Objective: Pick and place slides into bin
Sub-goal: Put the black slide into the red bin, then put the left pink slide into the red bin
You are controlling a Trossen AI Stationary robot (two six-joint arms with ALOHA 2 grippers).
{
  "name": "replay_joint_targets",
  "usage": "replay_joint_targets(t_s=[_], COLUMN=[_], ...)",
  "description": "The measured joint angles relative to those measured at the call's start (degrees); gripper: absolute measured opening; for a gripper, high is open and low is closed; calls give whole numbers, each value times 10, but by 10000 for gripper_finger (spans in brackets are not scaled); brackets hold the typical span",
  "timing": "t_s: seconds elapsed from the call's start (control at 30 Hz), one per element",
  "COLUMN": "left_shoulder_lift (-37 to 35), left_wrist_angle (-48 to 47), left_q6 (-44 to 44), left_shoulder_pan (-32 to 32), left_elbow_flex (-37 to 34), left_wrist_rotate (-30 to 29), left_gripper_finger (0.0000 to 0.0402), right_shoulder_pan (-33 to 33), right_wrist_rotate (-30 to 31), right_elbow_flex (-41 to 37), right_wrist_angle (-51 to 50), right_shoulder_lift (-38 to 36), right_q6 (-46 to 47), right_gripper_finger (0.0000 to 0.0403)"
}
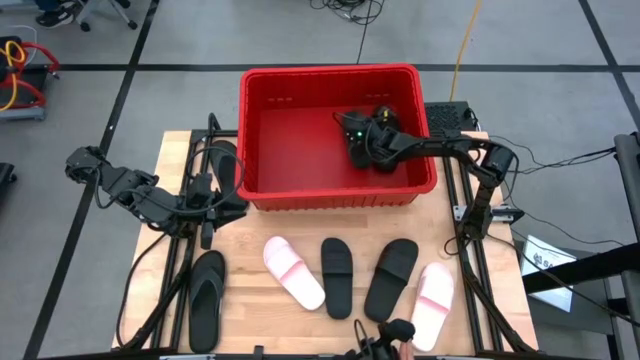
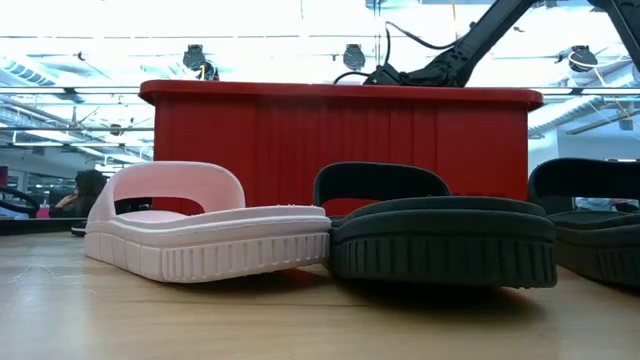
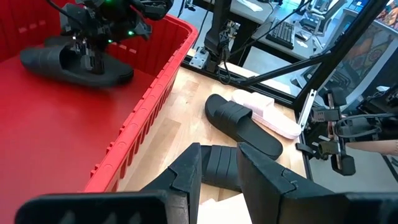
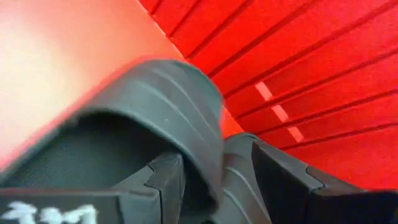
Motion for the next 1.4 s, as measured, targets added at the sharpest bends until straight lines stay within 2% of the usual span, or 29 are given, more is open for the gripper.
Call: replay_joint_targets(t_s=[0.4,0.93,1.17,1.4], left_shoulder_lift=[0,0,0,0], left_wrist_angle=[0,-1,-1,-2], left_q6=[0,0,2,5], left_shoulder_pan=[0,0,0,0], left_elbow_flex=[0,0,0,0], left_wrist_rotate=[0,0,0,-2], left_gripper_finger=[97,97,97,97], right_shoulder_pan=[-3,21,55,84], right_wrist_rotate=[-2,0,1,1], right_elbow_flex=[-34,-42,-42,-42], right_wrist_angle=[-5,-28,-45,-45], right_shoulder_lift=[0,-7,-64,-167], right_q6=[11,-72,-78,-78], right_gripper_finger=[169,169,169,169])
